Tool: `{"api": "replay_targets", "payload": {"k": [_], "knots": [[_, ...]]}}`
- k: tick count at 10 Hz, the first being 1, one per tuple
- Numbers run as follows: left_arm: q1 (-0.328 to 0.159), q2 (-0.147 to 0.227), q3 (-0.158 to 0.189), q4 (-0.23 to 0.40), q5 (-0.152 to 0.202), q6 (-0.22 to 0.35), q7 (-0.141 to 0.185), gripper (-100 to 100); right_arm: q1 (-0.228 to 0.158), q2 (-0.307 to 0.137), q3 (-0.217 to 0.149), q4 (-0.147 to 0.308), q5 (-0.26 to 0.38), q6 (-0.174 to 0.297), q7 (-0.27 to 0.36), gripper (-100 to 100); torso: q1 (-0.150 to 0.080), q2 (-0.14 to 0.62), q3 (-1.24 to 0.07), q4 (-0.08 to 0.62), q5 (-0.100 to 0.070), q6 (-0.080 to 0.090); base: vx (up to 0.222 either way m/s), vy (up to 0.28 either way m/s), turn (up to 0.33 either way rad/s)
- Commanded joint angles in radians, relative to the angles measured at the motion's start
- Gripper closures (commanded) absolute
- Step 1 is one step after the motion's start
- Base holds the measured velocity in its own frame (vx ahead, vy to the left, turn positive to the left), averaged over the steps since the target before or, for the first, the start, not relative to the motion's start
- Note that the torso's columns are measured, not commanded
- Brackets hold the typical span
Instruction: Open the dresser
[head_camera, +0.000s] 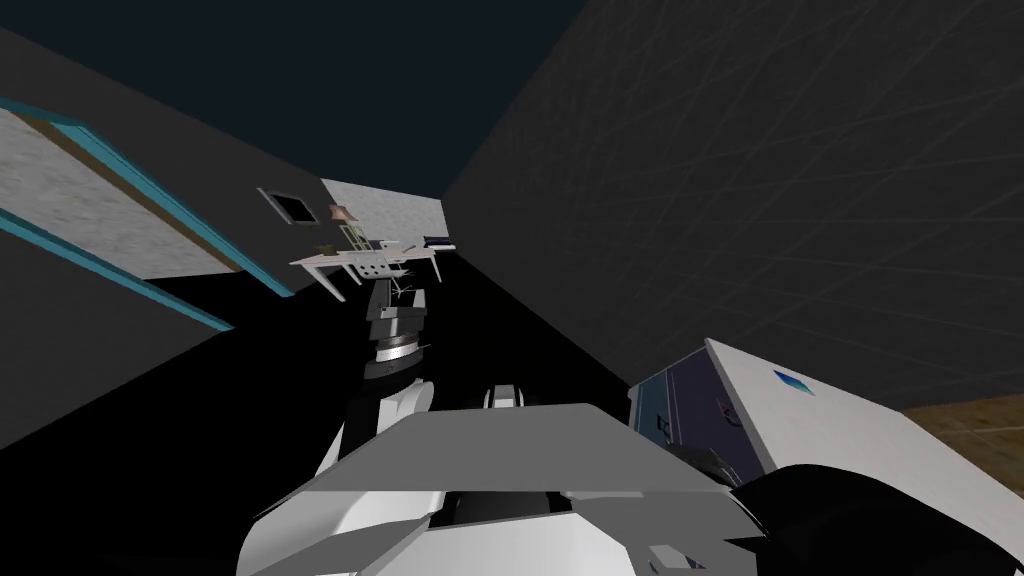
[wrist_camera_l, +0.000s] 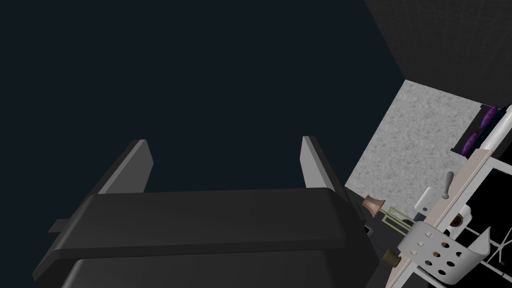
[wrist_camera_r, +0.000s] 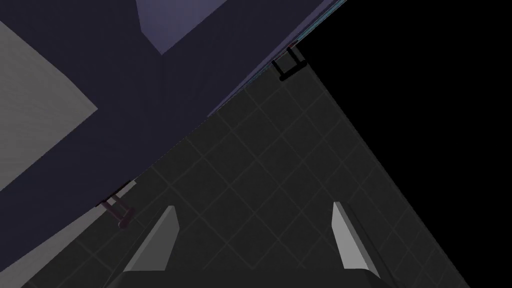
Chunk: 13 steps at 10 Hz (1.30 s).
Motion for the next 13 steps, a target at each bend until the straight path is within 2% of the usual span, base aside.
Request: {"api": "replay_targets", "payload": {"k": [1,2,3,6,7,10,12,13], "knots": [[0.0,0.0,0.0,0.0,0.0,0.0,0.0,0,0.01,-0.024,-0.014,0.067,0.032,0.023,0.037,-100,0.002,-0.001,-0.001,0.0,0.001,0.0,0.038,-0.017,0.111],[0.0,0.0,0.0,0.0,0.0,0.0,0.0,0,0.013,-0.036,-0.027,0.107,0.058,0.034,0.058,-100,0.003,0.0,0.0,0.0,0.001,0.002,0.033,-0.005,0.149],[0.0,0.0,0.0,0.0,0.0,0.0,0.0,0,0.013,-0.036,-0.027,0.107,0.058,0.034,0.058,-100,0.004,0.001,0.0,0.0,0.001,0.001,0.026,-0.003,0.083],[0.0,0.0,0.0,0.0,0.0,0.0,0.0,0,0.02,-0.066,-0.065,0.212,0.127,0.06,0.118,-100,0.003,0.0,0.0,0.0,0.001,0.0,0.035,-0.003,0.234],[0.0,0.0,0.0,0.0,0.0,0.0,0.0,0,0.02,-0.066,-0.065,0.216,0.127,0.06,0.118,-100,0.002,0.0,0.0,0.0,0.001,0.001,0.026,-0.011,0.054],[0.0,0.0,0.0,0.0,0.0,0.0,0.0,0,0.027,-0.093,-0.097,0.302,0.182,0.078,0.17,-100,0.003,0.001,0.001,0.0,0.001,0.0,0.019,-0.007,0.162],[0.0,0.0,0.0,0.0,0.0,0.0,0.0,0,0.027,-0.093,-0.097,0.302,0.182,0.078,0.17,-100,0.003,0.001,0.0,0.0,0.001,0.001,0.013,-0.006,0.022],[0.0,0.0,0.0,0.0,0.0,0.0,0.0,0,0.029,-0.102,-0.107,0.326,0.198,0.082,0.185,-100,0.003,0.001,0.001,0.0,0.001,0.001,0.01,0.0,0.077]]}}
